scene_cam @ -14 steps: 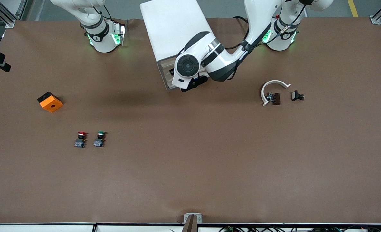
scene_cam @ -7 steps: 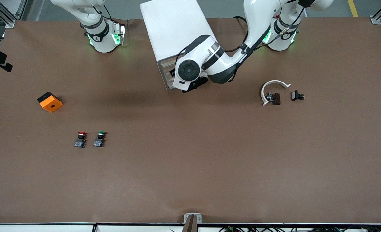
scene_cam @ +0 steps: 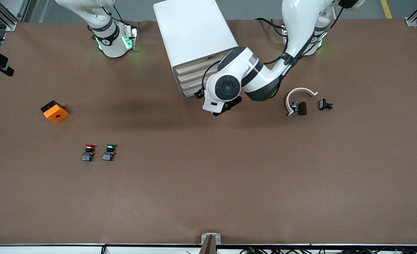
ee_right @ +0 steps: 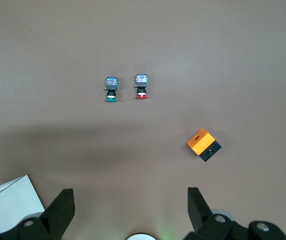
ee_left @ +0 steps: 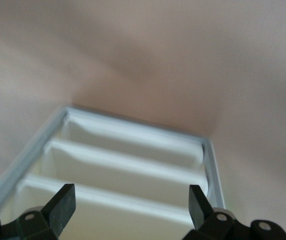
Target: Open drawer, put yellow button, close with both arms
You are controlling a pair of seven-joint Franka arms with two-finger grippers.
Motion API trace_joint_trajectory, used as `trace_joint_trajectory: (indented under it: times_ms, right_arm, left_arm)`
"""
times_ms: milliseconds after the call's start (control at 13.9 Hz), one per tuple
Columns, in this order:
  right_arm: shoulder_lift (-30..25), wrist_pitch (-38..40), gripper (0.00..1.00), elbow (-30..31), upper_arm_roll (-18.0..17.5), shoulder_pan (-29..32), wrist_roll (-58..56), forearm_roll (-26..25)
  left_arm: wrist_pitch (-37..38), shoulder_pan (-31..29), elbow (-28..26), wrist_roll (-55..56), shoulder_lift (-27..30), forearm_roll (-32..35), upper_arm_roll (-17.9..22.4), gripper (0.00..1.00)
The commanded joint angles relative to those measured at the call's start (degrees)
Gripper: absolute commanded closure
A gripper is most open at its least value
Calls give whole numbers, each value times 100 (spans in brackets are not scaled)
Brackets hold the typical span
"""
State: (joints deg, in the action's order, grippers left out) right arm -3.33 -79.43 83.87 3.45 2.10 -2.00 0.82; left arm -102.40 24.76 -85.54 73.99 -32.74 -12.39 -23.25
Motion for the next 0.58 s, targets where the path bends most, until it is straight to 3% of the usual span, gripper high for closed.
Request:
trace_joint_trajectory:
  times_ms: [0, 216, 505]
  right_arm:
    - [-168, -38, 0, 183, -38, 71, -29, 32]
    - [-168, -20, 0, 192, -38, 71, -29, 32]
    - [-168, -20, 0, 183, -38, 62, -37, 32]
  left_arm:
    - [62, -339, 194, 27, 128, 587, -40, 0]
    - [132, -954, 257, -103, 302, 1290, -75, 0]
    - [816, -1709, 240, -1297, 821, 1327, -75, 0]
